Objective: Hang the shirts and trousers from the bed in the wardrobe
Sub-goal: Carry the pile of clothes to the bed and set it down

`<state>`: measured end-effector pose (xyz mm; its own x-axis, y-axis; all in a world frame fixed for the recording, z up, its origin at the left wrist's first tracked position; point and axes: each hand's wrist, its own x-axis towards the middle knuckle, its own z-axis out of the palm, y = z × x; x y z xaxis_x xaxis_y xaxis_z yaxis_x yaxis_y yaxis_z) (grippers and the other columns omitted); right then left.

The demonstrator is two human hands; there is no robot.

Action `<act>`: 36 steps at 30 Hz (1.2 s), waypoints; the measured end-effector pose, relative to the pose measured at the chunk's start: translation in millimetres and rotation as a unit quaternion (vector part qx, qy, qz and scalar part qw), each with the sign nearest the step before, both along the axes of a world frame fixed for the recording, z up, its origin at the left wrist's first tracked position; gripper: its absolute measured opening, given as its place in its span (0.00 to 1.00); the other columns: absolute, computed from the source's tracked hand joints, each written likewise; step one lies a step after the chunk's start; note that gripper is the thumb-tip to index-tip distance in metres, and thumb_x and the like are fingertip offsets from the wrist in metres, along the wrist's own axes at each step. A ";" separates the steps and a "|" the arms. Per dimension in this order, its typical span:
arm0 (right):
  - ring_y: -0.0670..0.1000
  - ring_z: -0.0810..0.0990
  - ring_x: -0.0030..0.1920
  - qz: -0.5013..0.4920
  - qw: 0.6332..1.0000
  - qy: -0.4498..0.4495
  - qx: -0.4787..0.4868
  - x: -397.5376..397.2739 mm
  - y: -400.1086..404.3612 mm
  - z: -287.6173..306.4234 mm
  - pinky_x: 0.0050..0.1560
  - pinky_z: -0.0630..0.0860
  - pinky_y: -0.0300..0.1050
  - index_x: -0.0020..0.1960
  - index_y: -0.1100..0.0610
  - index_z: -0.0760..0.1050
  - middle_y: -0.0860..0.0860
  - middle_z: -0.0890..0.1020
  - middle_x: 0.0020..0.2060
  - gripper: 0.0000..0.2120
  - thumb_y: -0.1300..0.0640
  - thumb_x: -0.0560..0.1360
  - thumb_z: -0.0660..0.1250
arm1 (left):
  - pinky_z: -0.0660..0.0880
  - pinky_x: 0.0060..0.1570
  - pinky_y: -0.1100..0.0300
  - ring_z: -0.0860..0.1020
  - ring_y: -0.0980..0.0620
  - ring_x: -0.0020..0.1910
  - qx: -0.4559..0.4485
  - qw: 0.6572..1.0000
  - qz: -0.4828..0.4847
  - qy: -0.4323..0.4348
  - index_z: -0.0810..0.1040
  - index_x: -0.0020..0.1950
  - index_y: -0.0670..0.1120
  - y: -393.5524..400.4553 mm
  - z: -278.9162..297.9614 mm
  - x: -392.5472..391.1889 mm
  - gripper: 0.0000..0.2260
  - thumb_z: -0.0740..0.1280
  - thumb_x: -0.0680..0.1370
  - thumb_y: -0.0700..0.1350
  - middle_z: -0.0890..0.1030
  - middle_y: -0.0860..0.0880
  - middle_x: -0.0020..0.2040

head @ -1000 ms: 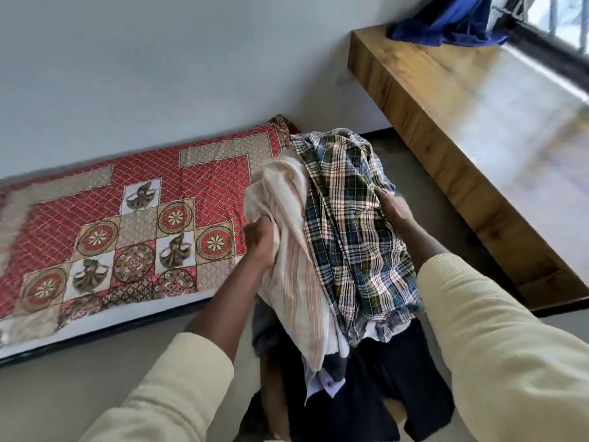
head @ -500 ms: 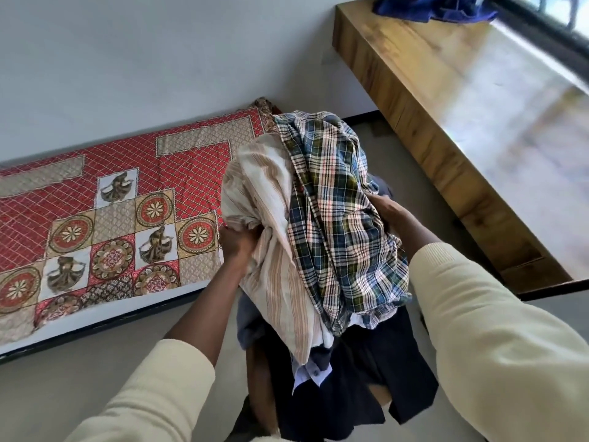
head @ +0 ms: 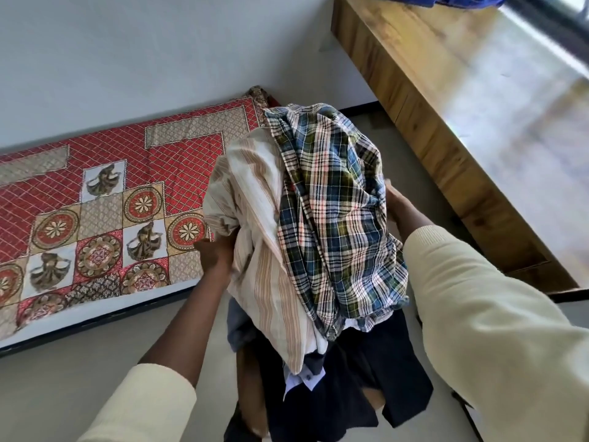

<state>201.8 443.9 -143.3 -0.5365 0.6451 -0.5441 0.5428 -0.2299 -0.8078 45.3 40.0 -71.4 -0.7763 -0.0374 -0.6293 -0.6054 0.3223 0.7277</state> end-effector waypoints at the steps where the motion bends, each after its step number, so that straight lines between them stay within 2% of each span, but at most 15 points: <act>1: 0.55 0.69 0.71 0.022 1.000 0.002 -0.016 1.2 12.0 -12.7 0.66 0.72 0.58 0.74 0.52 0.64 0.49 0.70 0.66 0.46 0.29 0.65 0.71 | 0.77 0.55 0.51 0.76 0.47 0.59 0.013 1.000 0.002 -0.015 0.62 0.73 0.41 4.0 -6.2 -0.3 0.41 0.74 0.68 0.59 0.74 0.49 0.63; 4: 0.60 0.75 0.67 0.042 0.995 0.072 -0.055 12.7 -14.8 13.8 0.65 0.74 0.58 0.64 0.56 0.74 0.55 0.78 0.63 0.27 0.39 0.73 0.71 | 0.77 0.53 0.54 0.77 0.42 0.63 0.067 0.996 -0.022 -0.060 0.71 0.71 0.41 9.3 -9.4 8.2 0.25 0.68 0.77 0.50 0.77 0.42 0.66; 6: 0.55 0.83 0.54 -0.019 0.988 0.118 -0.092 20.4 -78.3 82.8 0.52 0.81 0.48 0.59 0.57 0.79 0.56 0.83 0.53 0.14 0.50 0.80 0.65 | 0.76 0.58 0.52 0.80 0.43 0.58 0.137 0.983 -0.041 -0.115 0.76 0.66 0.41 14.0 -4.1 14.9 0.18 0.66 0.80 0.50 0.80 0.39 0.60; 10: 0.52 0.84 0.48 -0.082 0.966 0.192 -0.154 37.7 -121.0 112.4 0.40 0.81 0.43 0.61 0.56 0.77 0.53 0.85 0.47 0.12 0.52 0.80 0.62 | 0.78 0.53 0.45 0.82 0.42 0.45 0.184 0.964 -0.076 -0.178 0.82 0.51 0.42 12.9 4.2 22.5 0.17 0.65 0.80 0.56 0.85 0.41 0.42; 14: 0.50 0.84 0.45 -0.105 0.972 0.154 -0.140 24.2 -118.3 115.9 0.46 0.82 0.45 0.53 0.54 0.77 0.52 0.85 0.41 0.07 0.57 0.81 0.60 | 0.75 0.62 0.44 0.80 0.42 0.53 0.083 0.984 -0.128 -0.092 0.79 0.60 0.42 6.3 -2.4 10.2 0.21 0.68 0.77 0.58 0.83 0.40 0.55; 16: 0.54 0.81 0.54 -0.161 0.978 0.085 -0.103 7.2 -107.4 114.5 0.57 0.79 0.49 0.53 0.57 0.76 0.57 0.83 0.52 0.08 0.59 0.81 0.59 | 0.75 0.62 0.45 0.80 0.41 0.55 0.054 0.990 -0.124 -0.051 0.79 0.62 0.40 5.0 -6.8 6.0 0.26 0.72 0.74 0.59 0.82 0.40 0.57; 18: 0.55 0.79 0.58 -0.207 0.975 0.040 -0.070 -4.6 -90.7 105.6 0.59 0.77 0.47 0.59 0.60 0.76 0.57 0.80 0.59 0.12 0.57 0.80 0.59 | 0.77 0.58 0.49 0.81 0.40 0.54 0.061 0.993 -0.101 0.002 0.79 0.60 0.38 7.8 3.6 13.9 0.21 0.72 0.76 0.52 0.83 0.40 0.54; 21: 0.53 0.82 0.52 -0.180 0.984 0.003 0.015 -3.2 -78.0 110.2 0.56 0.79 0.46 0.63 0.63 0.76 0.55 0.82 0.54 0.21 0.55 0.72 0.68 | 0.74 0.59 0.49 0.80 0.40 0.51 0.140 0.988 -0.062 -0.031 0.78 0.58 0.39 12.6 15.6 26.2 0.11 0.64 0.82 0.46 0.81 0.38 0.53; 23: 0.53 0.85 0.45 -0.191 0.978 0.059 -0.052 10.1 -83.1 122.3 0.53 0.82 0.51 0.57 0.66 0.78 0.56 0.84 0.49 0.18 0.58 0.70 0.70 | 0.73 0.63 0.47 0.80 0.43 0.51 0.184 0.978 -0.055 -0.088 0.79 0.57 0.43 10.4 13.8 25.6 0.13 0.62 0.82 0.51 0.81 0.39 0.56; 25: 0.56 0.85 0.48 -0.155 0.960 0.158 -0.174 24.8 -97.6 122.5 0.58 0.79 0.56 0.55 0.63 0.80 0.59 0.83 0.53 0.17 0.52 0.73 0.70 | 0.75 0.57 0.48 0.80 0.44 0.51 0.213 0.966 -0.051 -0.139 0.80 0.59 0.45 7.8 22.9 26.4 0.15 0.61 0.82 0.53 0.82 0.42 0.56; 27: 0.59 0.83 0.54 -0.195 0.917 0.225 -0.266 39.0 -112.1 110.7 0.62 0.76 0.59 0.57 0.61 0.81 0.61 0.82 0.57 0.27 0.38 0.75 0.62 | 0.76 0.45 0.54 0.79 0.48 0.46 0.207 0.965 -0.055 -0.155 0.77 0.63 0.44 3.0 32.0 31.1 0.16 0.57 0.84 0.52 0.85 0.47 0.45; 29: 0.58 0.84 0.49 -0.233 0.897 0.216 -0.307 40.2 -119.1 98.9 0.54 0.80 0.56 0.56 0.63 0.80 0.60 0.85 0.49 0.29 0.39 0.80 0.56 | 0.73 0.35 0.62 0.74 0.54 0.39 0.168 0.977 -0.073 -0.104 0.75 0.59 0.44 -1.4 34.9 32.6 0.14 0.52 0.86 0.48 0.81 0.52 0.34; 32: 0.57 0.83 0.51 -0.168 0.952 0.155 -0.202 28.2 -119.5 91.3 0.46 0.81 0.49 0.64 0.63 0.76 0.57 0.84 0.51 0.25 0.44 0.80 0.62 | 0.70 0.31 0.68 0.70 0.56 0.37 0.146 0.984 -0.084 -0.065 0.69 0.44 0.47 2.0 41.2 30.3 0.12 0.54 0.85 0.48 0.72 0.50 0.41; 34: 0.55 0.84 0.45 -0.102 0.969 0.156 -0.164 23.6 -122.8 97.3 0.41 0.81 0.48 0.63 0.62 0.75 0.57 0.84 0.48 0.22 0.45 0.81 0.60 | 0.75 0.37 0.62 0.76 0.49 0.45 0.168 0.977 -0.109 -0.076 0.71 0.58 0.45 9.4 36.8 18.0 0.12 0.60 0.82 0.52 0.76 0.43 0.52; 36: 0.55 0.84 0.45 -0.067 0.970 0.175 -0.155 23.4 -123.2 102.0 0.42 0.81 0.50 0.64 0.62 0.73 0.57 0.84 0.48 0.23 0.44 0.83 0.58 | 0.76 0.50 0.50 0.75 0.43 0.58 0.180 0.974 -0.127 -0.045 0.61 0.75 0.45 19.6 36.3 9.8 0.27 0.66 0.79 0.51 0.73 0.42 0.66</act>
<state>225.2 320.7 -41.3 -0.6462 0.5562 -0.5225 0.1953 -0.5414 -0.8178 55.2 59.6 -35.1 -0.6722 0.3845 -0.6327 -0.6066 0.2040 0.7684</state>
